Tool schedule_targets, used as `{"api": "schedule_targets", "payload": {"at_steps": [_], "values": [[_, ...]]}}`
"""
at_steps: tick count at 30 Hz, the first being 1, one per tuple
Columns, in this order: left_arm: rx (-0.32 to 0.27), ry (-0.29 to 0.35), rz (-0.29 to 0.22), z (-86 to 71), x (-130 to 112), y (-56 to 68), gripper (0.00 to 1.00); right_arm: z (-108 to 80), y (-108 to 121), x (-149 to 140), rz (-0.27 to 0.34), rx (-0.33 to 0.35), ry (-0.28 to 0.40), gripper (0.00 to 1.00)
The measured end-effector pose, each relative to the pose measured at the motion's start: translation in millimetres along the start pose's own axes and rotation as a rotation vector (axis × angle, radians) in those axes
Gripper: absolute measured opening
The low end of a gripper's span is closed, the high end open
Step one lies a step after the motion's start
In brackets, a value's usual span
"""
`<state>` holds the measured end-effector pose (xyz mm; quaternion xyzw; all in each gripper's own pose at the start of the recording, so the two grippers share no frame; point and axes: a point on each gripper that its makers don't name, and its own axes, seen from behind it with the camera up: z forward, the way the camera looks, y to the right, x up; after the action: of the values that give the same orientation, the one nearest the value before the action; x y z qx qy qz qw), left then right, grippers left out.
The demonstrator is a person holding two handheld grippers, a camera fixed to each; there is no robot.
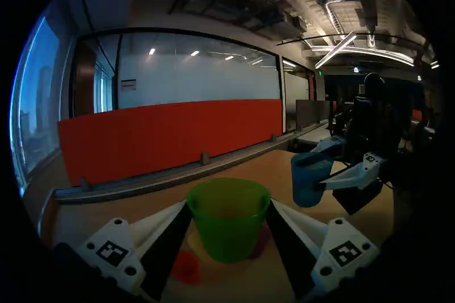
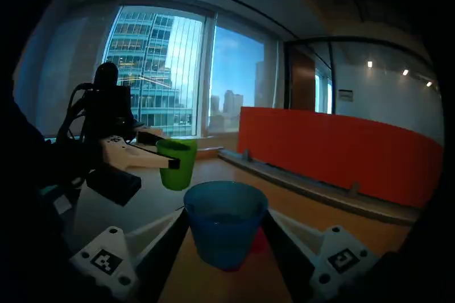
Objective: Pour water
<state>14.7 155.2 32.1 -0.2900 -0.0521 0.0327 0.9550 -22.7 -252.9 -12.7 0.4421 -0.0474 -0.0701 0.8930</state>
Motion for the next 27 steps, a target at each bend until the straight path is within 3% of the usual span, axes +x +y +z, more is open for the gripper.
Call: {"api": "schedule_targets", "payload": {"at_steps": [11,27], "values": [[-0.015,-0.038,-0.003,0.2,-21.0,2.6,0.87,-6.1,4.4,-6.3,0.021,0.019,-0.011,0.9],[-0.056,-0.141,0.026,7.4,-58.6,18.0,0.87,-13.9,9.4,-34.2,0.03,0.045,-0.098,0.9]]}}
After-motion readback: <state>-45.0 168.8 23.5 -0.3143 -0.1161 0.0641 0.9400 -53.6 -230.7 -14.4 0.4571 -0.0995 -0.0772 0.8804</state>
